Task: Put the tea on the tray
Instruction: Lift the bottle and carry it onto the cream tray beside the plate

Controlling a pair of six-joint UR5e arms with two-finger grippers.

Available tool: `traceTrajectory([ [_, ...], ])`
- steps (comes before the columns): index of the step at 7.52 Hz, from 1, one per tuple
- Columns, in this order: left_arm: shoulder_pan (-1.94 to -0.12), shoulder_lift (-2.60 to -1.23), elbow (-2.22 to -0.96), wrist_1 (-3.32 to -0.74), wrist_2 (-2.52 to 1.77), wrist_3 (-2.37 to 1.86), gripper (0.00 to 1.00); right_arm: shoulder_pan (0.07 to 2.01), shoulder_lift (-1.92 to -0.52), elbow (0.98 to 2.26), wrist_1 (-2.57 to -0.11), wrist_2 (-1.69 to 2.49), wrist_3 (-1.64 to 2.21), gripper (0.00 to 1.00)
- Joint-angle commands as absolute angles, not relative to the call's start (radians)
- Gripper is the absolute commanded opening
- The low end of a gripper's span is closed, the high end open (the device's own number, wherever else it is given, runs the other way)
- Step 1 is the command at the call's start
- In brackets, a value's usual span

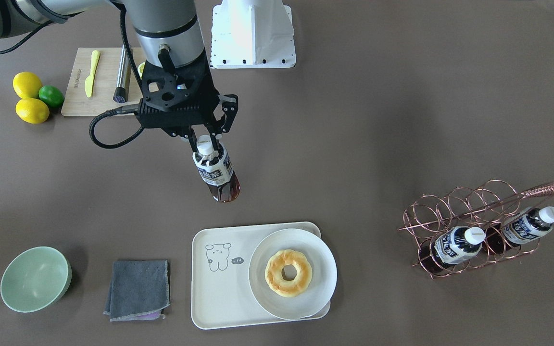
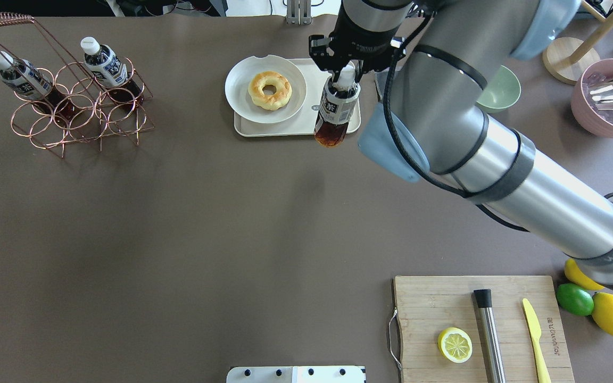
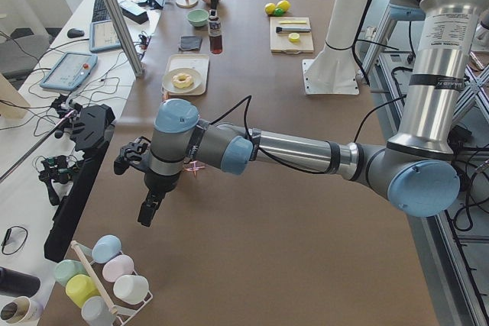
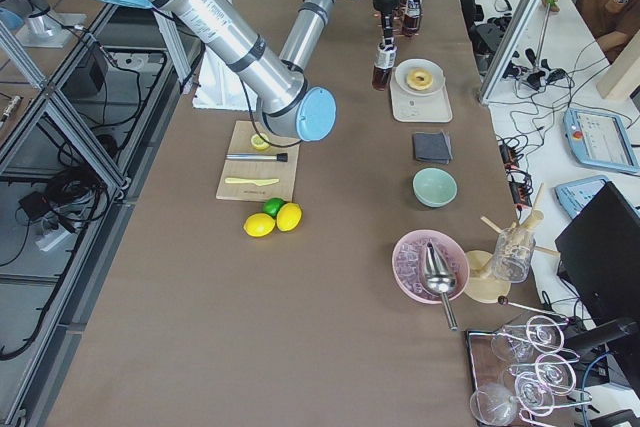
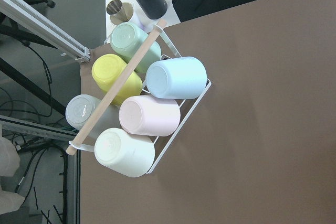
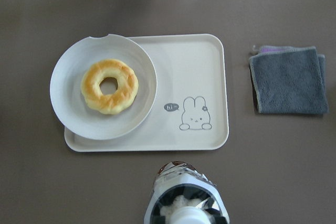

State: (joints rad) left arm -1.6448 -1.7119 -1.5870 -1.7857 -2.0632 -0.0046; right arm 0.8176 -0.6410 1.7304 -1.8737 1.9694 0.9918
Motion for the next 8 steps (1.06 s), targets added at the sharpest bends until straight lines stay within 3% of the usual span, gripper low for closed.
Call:
traceTrajectory([
  [1,-1.644,-1.712,-1.588,-1.786,-2.063,-0.005,0.97,0.903,-0.475,1.353,-1.702,2.009,0.96,0.0],
  [3,-1.644,-1.712,-1.583,-1.786,-2.063,-0.005,0.97,0.914,-0.405,1.141,-1.58,2.005,0.957,0.0],
  [8,-1.643,-1.703,-1.585,-1.816,-2.063,-0.006,0.97,0.943,-0.406,1.108,-1.586,2.011,0.876,0.0],
])
